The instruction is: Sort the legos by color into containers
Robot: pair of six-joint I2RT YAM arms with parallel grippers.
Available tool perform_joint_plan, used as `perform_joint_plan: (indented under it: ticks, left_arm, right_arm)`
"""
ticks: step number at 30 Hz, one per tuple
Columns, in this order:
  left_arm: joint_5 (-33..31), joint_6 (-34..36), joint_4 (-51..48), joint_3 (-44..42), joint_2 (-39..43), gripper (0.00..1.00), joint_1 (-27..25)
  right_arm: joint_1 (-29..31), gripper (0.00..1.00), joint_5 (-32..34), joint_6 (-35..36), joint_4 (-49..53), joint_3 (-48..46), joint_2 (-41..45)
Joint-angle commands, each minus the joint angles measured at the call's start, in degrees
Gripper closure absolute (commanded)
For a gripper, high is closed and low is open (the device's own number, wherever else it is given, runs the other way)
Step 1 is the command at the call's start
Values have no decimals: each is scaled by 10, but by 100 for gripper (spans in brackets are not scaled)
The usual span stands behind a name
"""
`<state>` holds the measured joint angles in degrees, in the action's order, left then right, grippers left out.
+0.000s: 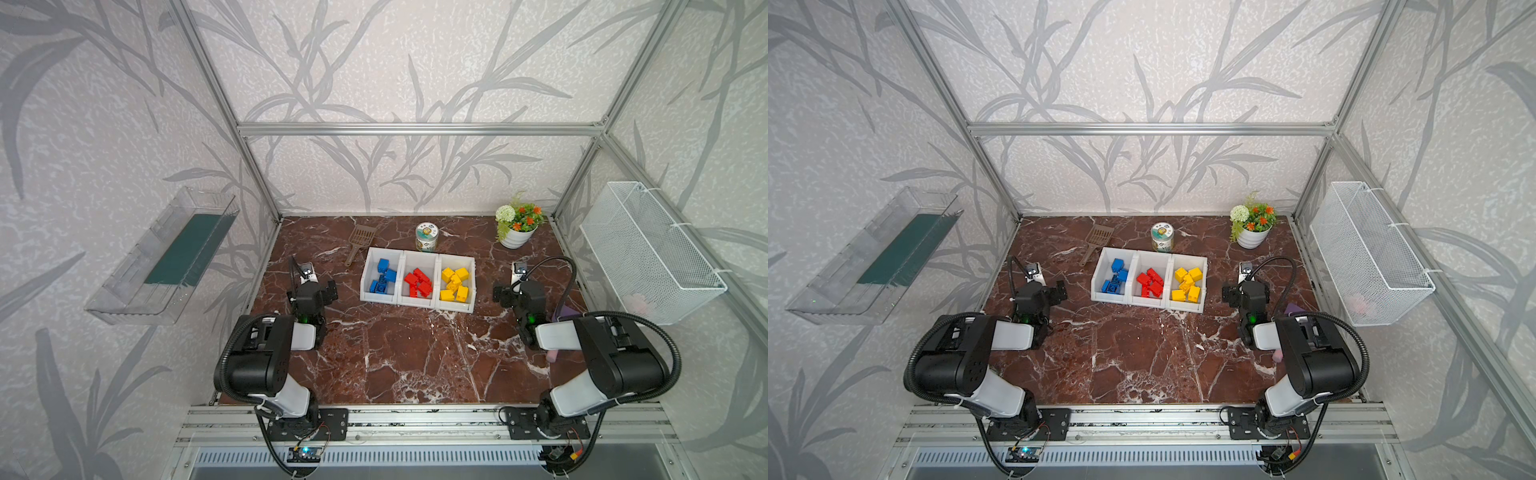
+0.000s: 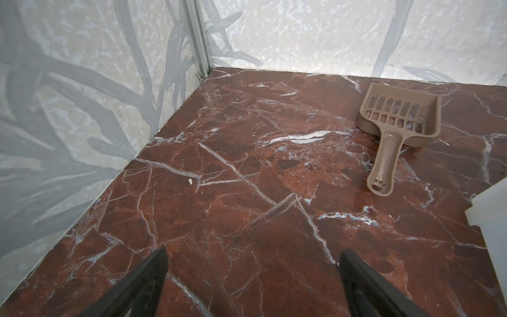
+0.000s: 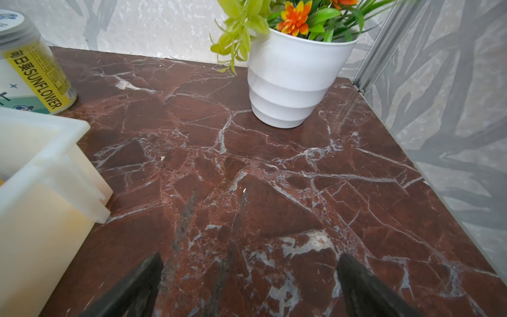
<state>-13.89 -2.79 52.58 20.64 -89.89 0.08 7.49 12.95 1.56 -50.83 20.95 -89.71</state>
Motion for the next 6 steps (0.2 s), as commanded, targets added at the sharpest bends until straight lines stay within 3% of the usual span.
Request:
perform_joint_plan:
  ticks: [1, 6]
  left_arm:
    - [8, 3, 24, 7, -2, 1, 0]
    - [11, 1, 18, 11, -3, 1, 1]
  right_arm:
    - [-3, 1, -1, 1, 4, 11, 14]
    - [-3, 1, -1, 1, 2, 11, 13]
